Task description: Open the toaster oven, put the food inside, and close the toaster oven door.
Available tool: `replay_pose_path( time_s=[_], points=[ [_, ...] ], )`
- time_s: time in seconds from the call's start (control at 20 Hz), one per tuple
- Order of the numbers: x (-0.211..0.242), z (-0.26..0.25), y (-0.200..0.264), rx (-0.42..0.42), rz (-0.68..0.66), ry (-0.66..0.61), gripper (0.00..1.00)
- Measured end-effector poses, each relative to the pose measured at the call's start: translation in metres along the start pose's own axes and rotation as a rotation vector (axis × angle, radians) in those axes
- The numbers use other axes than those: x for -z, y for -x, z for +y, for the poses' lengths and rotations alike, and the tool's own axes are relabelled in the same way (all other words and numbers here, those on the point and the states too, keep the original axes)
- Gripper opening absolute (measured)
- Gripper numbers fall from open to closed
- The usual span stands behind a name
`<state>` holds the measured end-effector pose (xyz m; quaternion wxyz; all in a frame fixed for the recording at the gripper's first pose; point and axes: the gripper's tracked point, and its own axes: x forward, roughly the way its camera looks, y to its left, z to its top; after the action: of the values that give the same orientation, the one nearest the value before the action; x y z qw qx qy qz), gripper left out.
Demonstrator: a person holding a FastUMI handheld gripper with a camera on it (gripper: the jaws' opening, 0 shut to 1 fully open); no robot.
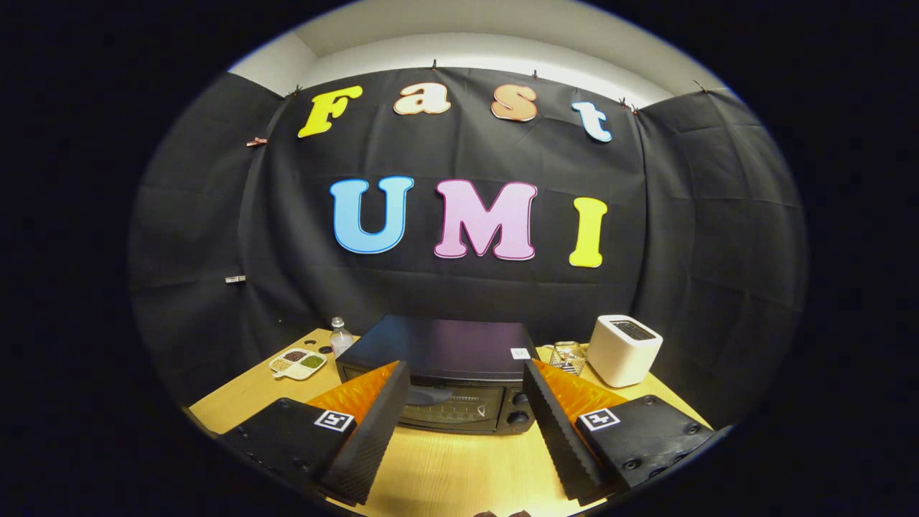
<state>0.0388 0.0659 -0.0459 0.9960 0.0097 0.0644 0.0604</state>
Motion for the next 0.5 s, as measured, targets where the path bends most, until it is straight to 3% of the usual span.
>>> replay_pose_path(
  time_s=[0.5],
  points=[
    [0.044, 0.042, -0.088, 0.012, 0.092, -0.056, 0.98]
  ],
)
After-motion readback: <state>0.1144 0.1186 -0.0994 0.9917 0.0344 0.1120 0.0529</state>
